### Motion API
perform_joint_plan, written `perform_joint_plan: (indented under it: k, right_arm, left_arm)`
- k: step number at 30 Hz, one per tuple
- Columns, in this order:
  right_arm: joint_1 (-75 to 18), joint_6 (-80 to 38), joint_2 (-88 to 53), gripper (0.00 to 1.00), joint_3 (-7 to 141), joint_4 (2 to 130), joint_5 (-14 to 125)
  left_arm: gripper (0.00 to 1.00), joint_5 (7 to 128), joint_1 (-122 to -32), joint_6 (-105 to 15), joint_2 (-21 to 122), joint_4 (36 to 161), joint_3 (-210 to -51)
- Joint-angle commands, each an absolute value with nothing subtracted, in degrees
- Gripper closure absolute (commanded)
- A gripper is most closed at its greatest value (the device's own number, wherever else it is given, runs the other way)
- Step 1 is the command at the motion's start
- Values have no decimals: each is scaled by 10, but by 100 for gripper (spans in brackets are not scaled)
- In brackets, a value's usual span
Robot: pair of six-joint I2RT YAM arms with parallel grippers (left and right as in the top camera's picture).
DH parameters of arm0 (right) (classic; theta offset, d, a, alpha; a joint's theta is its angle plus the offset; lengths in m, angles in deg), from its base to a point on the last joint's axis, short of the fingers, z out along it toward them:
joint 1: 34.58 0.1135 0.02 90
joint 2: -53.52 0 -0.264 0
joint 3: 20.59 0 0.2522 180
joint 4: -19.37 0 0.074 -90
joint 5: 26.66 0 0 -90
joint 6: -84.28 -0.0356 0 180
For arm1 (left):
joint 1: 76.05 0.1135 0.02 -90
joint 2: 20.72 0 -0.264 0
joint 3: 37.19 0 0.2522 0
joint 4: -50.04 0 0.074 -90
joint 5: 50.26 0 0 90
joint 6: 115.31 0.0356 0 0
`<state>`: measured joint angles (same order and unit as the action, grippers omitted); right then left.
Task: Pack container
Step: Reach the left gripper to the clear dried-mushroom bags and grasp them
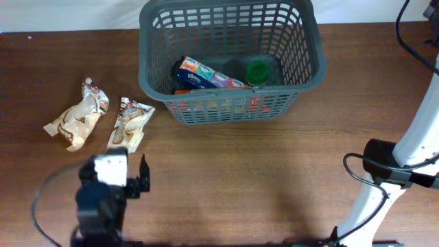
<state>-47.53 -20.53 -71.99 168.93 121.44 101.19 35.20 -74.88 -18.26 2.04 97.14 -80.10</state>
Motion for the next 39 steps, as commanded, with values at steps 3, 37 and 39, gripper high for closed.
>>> perform_joint_plan:
  k: [3,37,39]
  right_arm:
    - [-477,-212,-706,1,1692,1214,1010]
    - [-477,-212,-706,1,1692,1214,1010]
    - [-477,-212,-706,1,1692,1214,1010]
  left_arm:
    - [1,350,-745,-173,208,996,-956]
    - [1,424,-684,-25,560,1024,-1044]
    - [1,439,-662,-25,575,1017,-1044]
